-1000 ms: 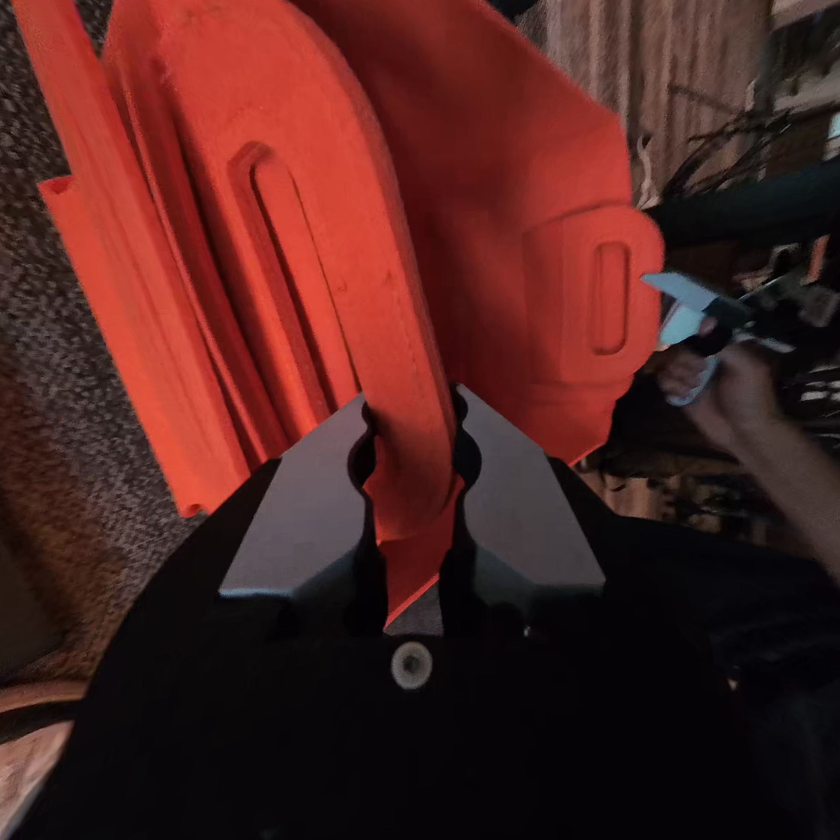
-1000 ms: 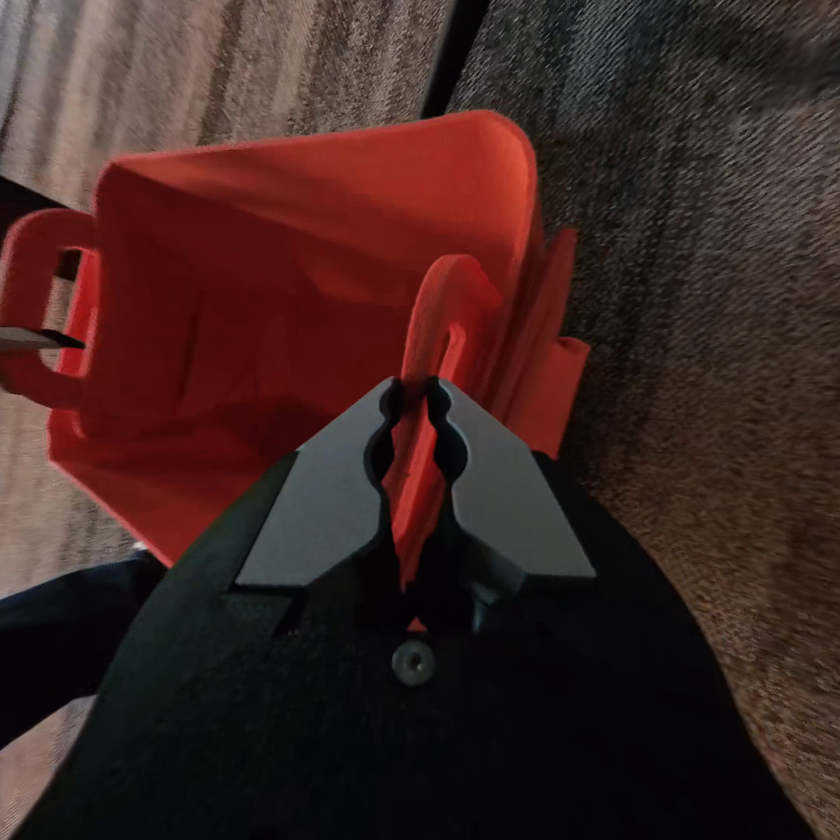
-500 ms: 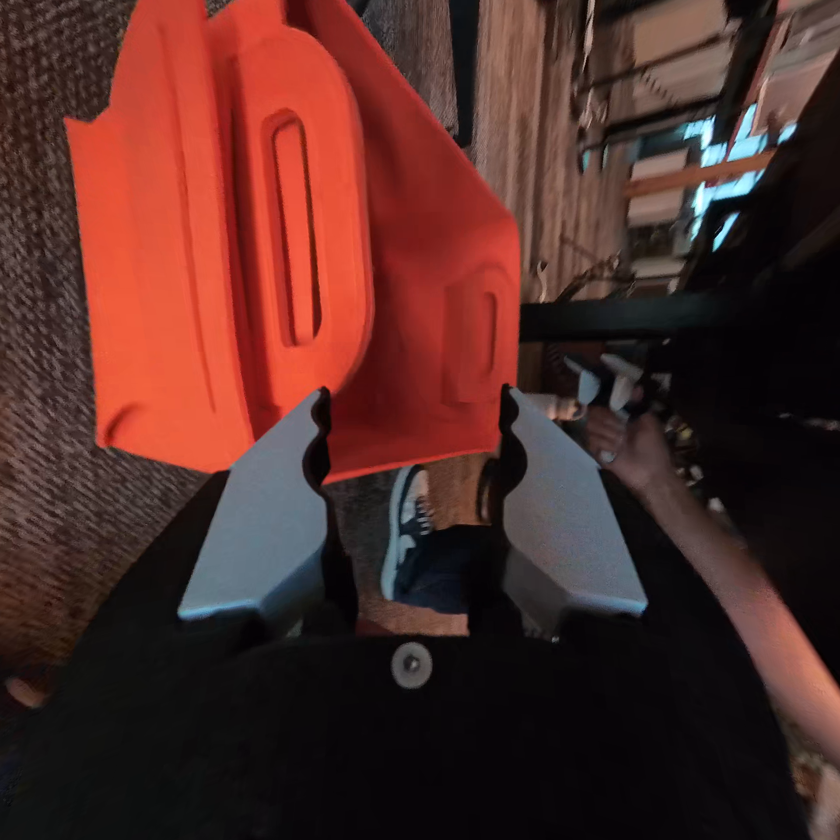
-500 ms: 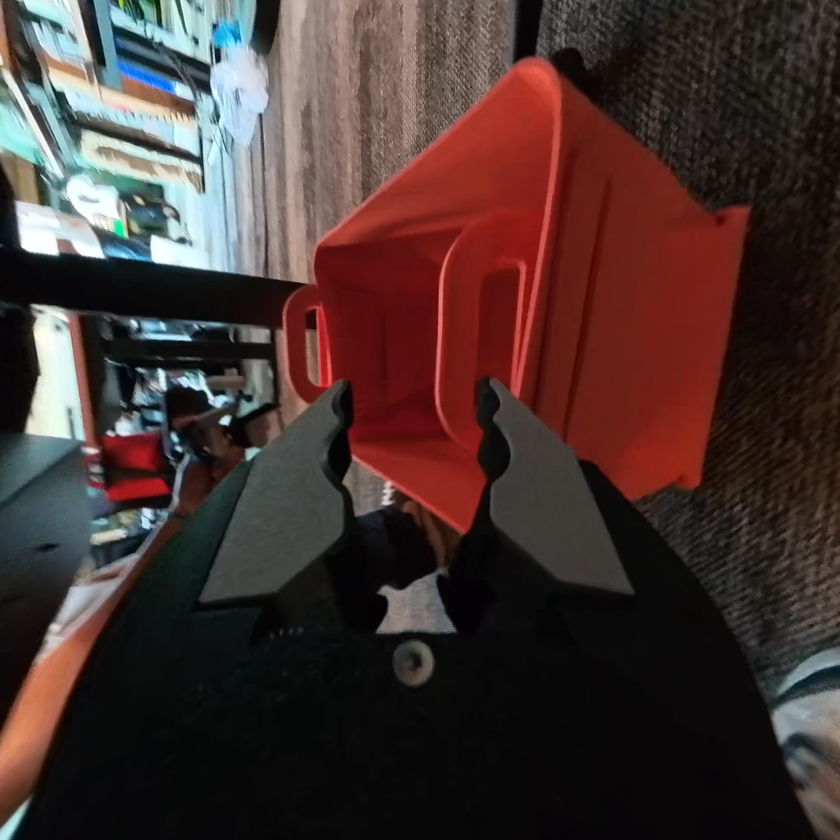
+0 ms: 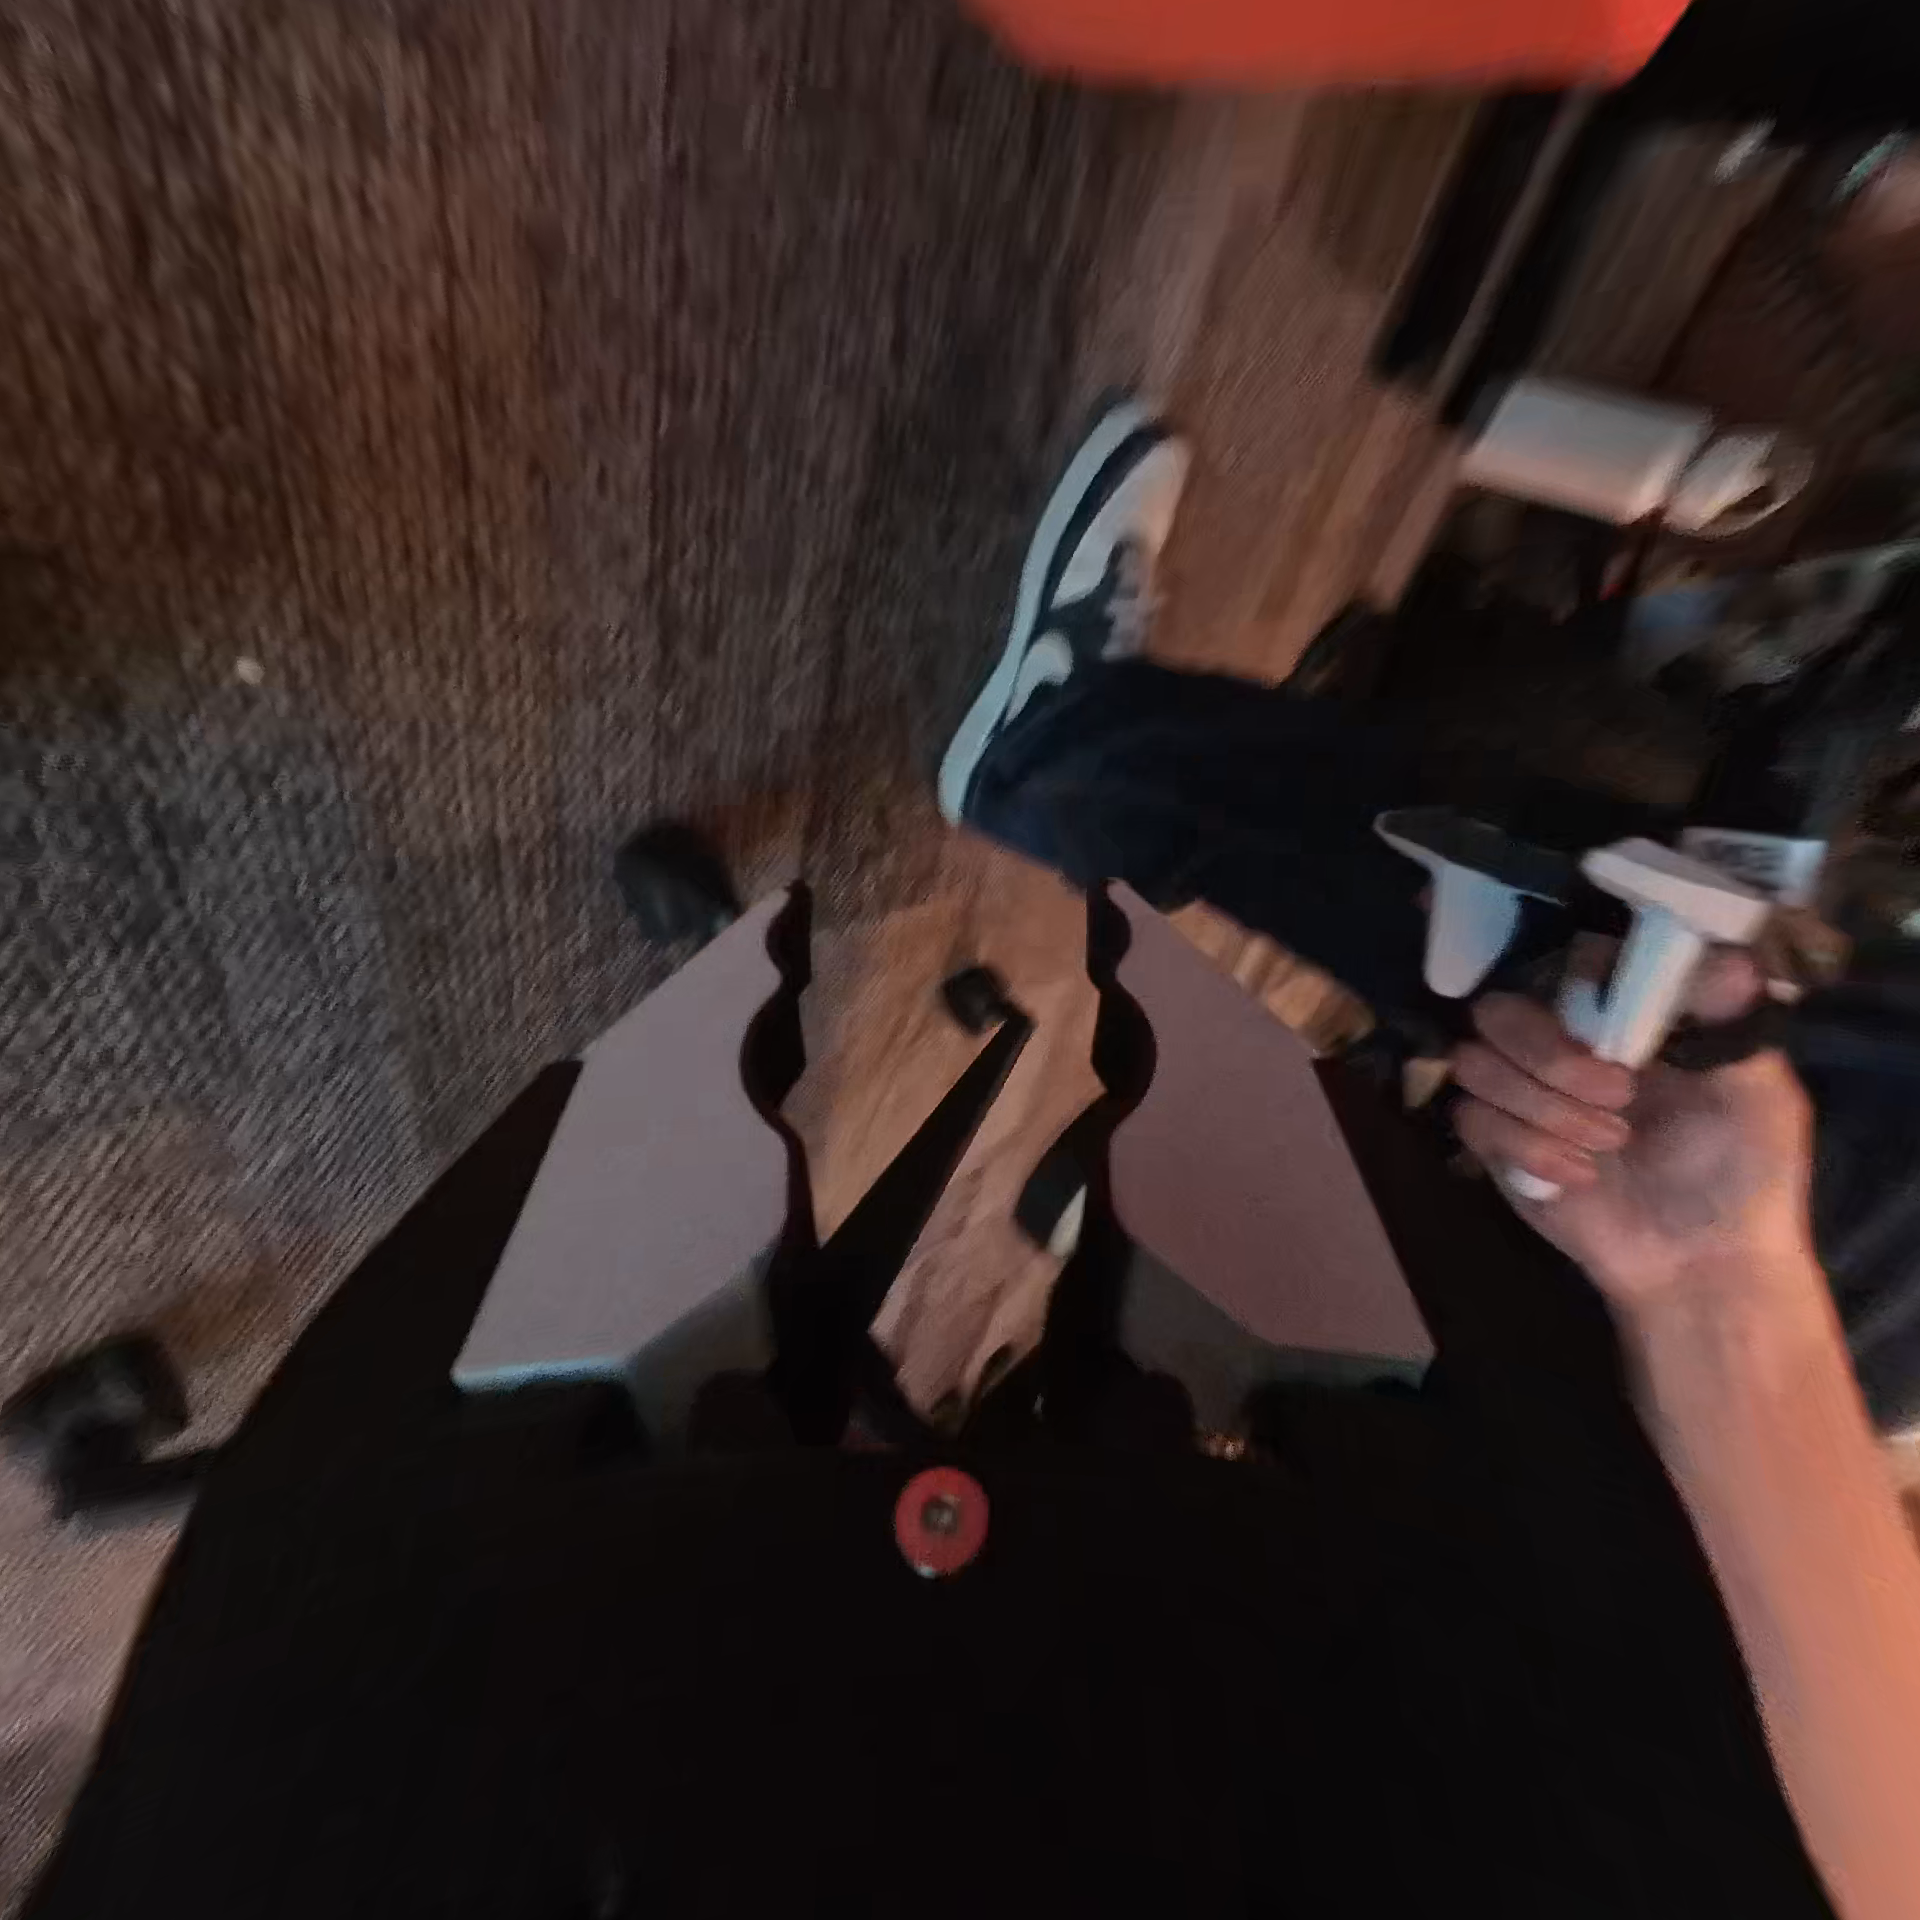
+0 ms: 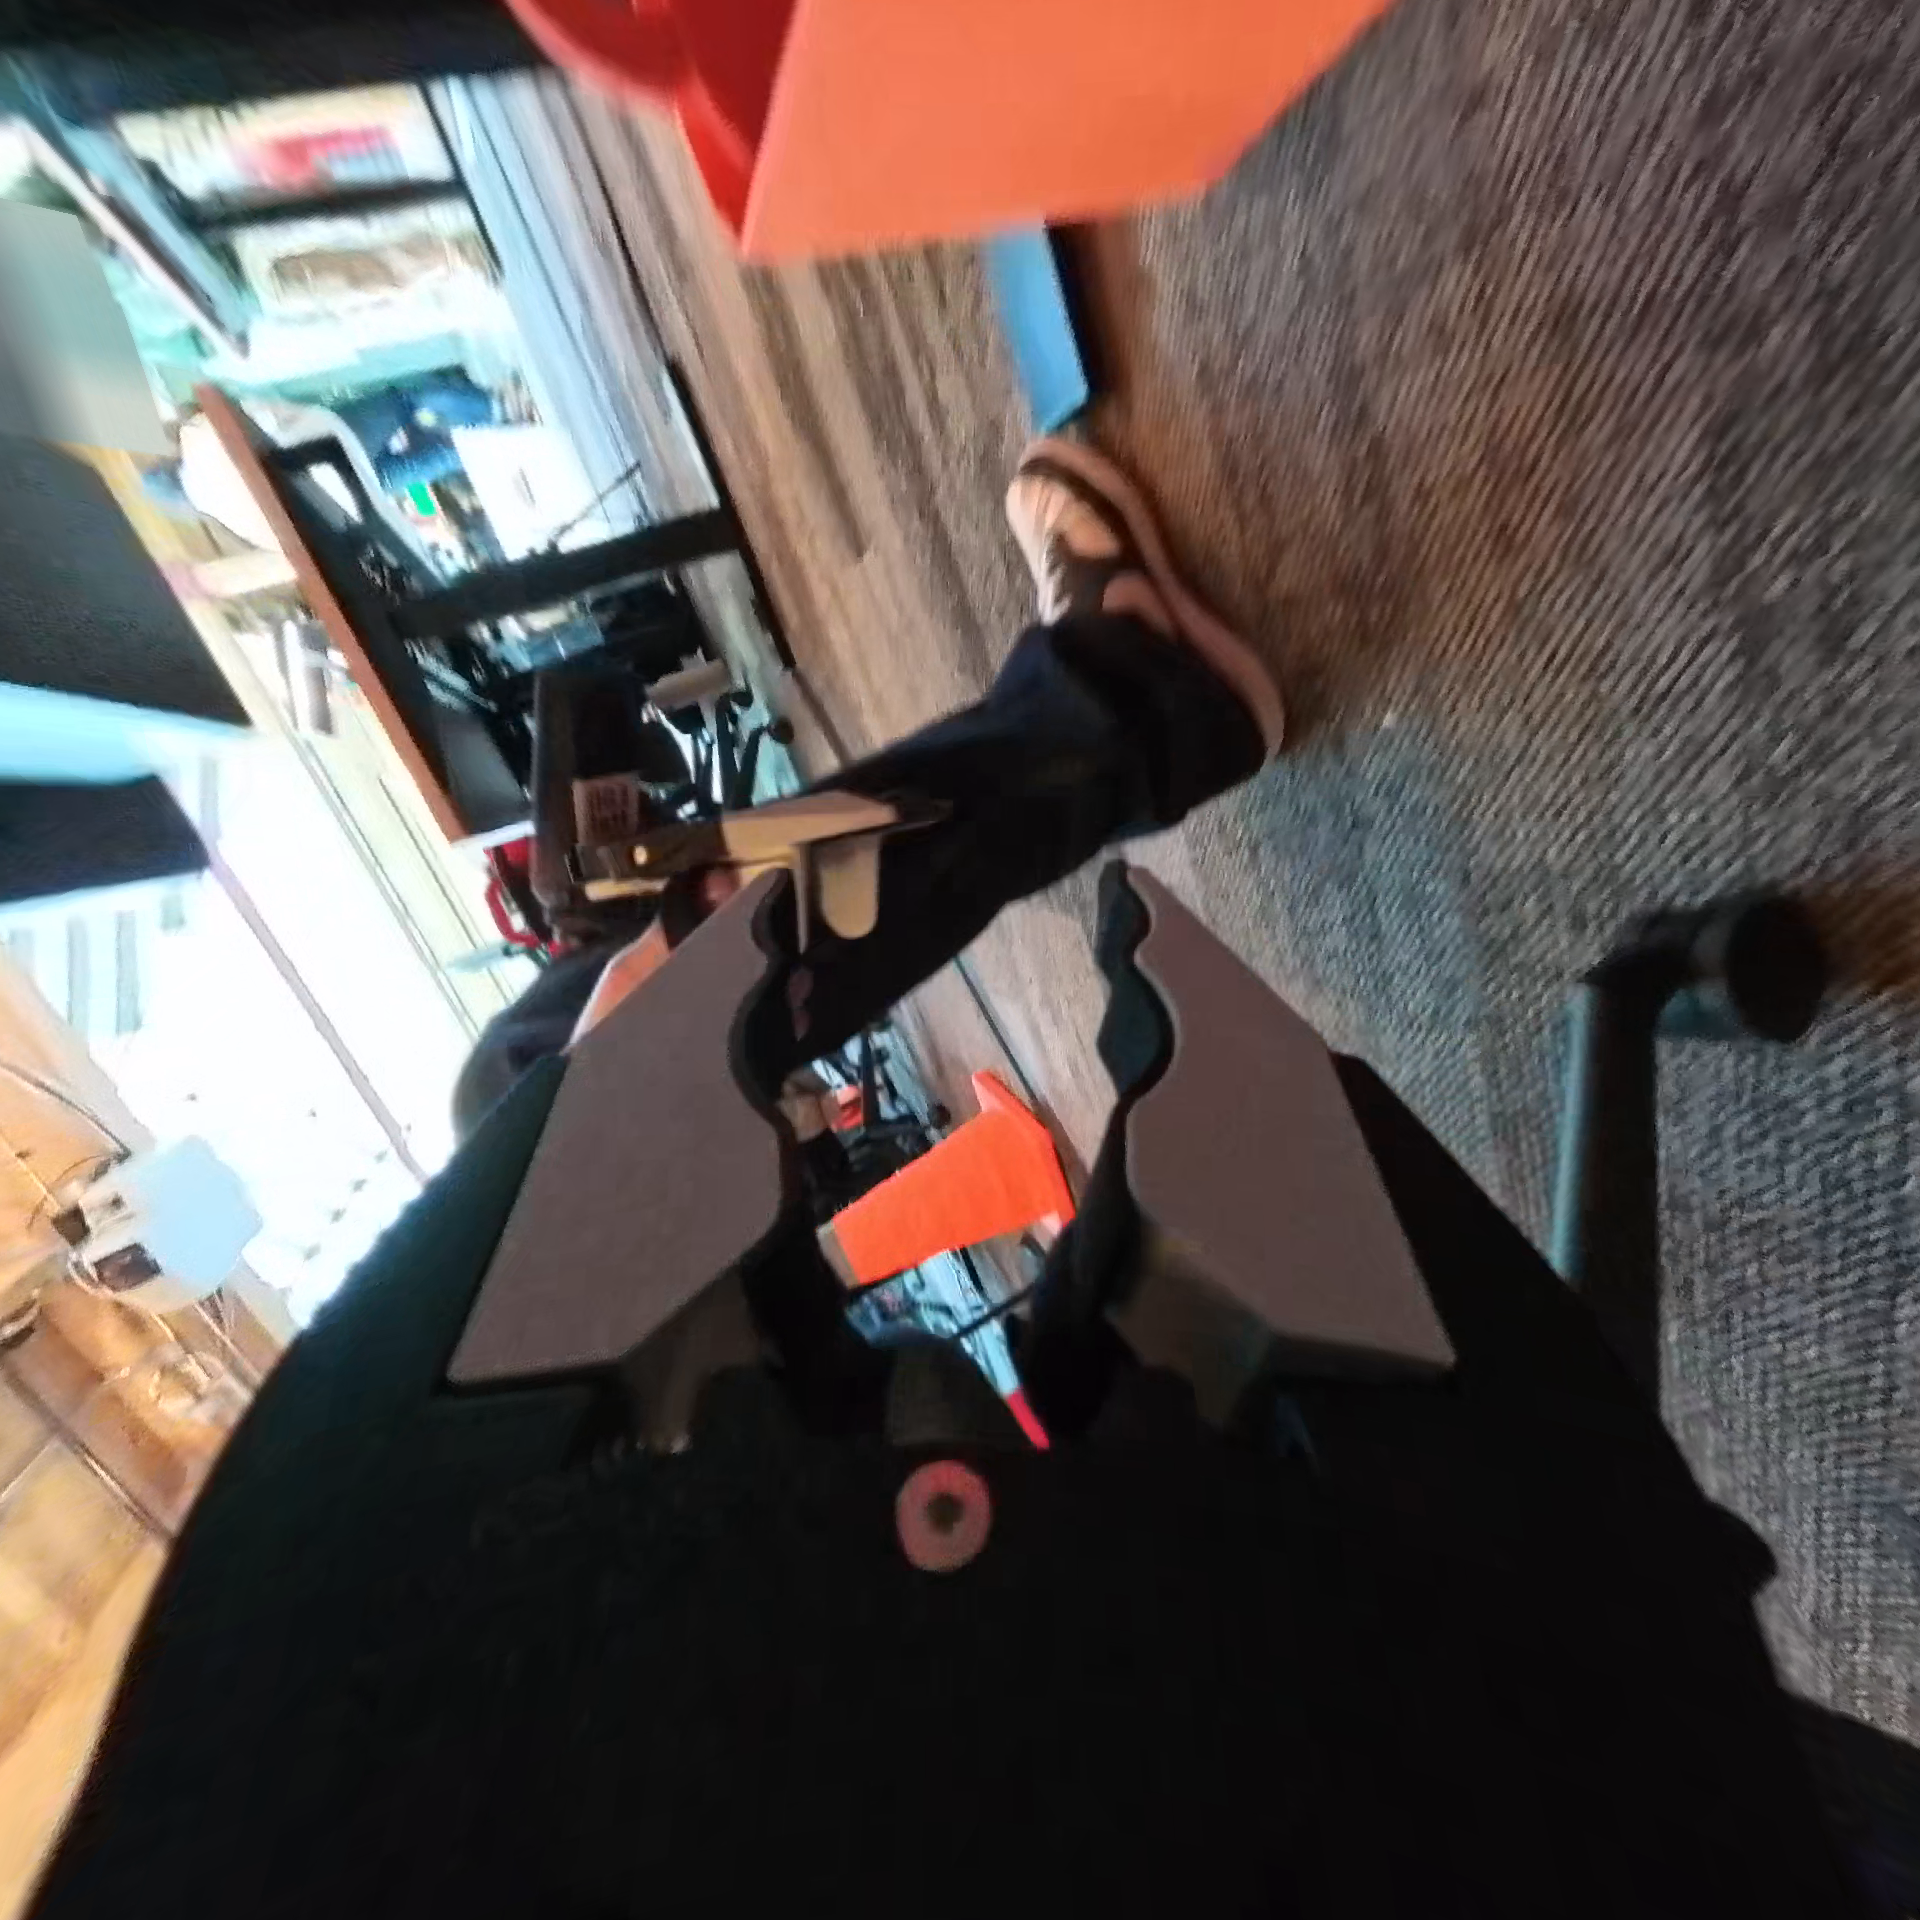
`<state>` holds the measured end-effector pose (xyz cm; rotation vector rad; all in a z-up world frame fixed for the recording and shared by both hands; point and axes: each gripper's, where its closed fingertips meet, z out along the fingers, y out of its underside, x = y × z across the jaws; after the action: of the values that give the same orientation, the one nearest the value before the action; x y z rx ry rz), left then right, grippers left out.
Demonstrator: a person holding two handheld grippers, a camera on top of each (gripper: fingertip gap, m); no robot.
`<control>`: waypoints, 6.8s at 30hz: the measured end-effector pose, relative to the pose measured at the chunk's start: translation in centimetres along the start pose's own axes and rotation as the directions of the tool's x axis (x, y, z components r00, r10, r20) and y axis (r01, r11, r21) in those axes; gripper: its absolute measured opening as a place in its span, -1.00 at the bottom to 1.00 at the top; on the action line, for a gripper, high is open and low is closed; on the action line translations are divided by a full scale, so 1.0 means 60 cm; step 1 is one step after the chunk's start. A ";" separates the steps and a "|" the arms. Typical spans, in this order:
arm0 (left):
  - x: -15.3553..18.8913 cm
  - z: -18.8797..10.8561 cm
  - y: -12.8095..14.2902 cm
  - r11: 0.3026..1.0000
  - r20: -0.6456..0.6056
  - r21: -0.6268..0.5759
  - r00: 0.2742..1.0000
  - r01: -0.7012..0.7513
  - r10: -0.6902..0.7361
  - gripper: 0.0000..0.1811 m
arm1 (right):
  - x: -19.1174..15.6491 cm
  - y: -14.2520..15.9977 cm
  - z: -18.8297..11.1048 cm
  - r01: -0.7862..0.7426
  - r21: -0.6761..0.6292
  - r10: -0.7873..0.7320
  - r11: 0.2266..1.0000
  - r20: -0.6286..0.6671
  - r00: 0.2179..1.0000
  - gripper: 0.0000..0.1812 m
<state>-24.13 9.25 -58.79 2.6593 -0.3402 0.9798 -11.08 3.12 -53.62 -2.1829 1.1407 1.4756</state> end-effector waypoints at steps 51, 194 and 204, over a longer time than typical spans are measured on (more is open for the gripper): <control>0.428 -0.644 -0.072 0.212 0.463 0.708 0.670 -0.673 0.581 -0.56 | -0.638 -0.142 -0.341 0.970 0.242 -0.789 -0.024 -0.601 0.130 -0.25; 0.594 -0.753 -0.429 0.119 0.486 0.436 0.345 -0.892 0.803 -0.16 | -1.046 -0.278 -0.186 0.976 -0.012 -0.975 -0.216 -0.045 -0.216 -1.00; 0.776 -0.864 -0.232 -0.226 0.375 0.627 0.035 -0.746 0.926 -0.65 | -1.114 -0.120 -0.290 0.893 0.037 -0.893 -0.450 -0.055 -0.447 -1.00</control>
<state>-15.94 34.47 7.14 2.3481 -2.6352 2.1756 -5.76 27.74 11.06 -1.7314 -0.9975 0.3354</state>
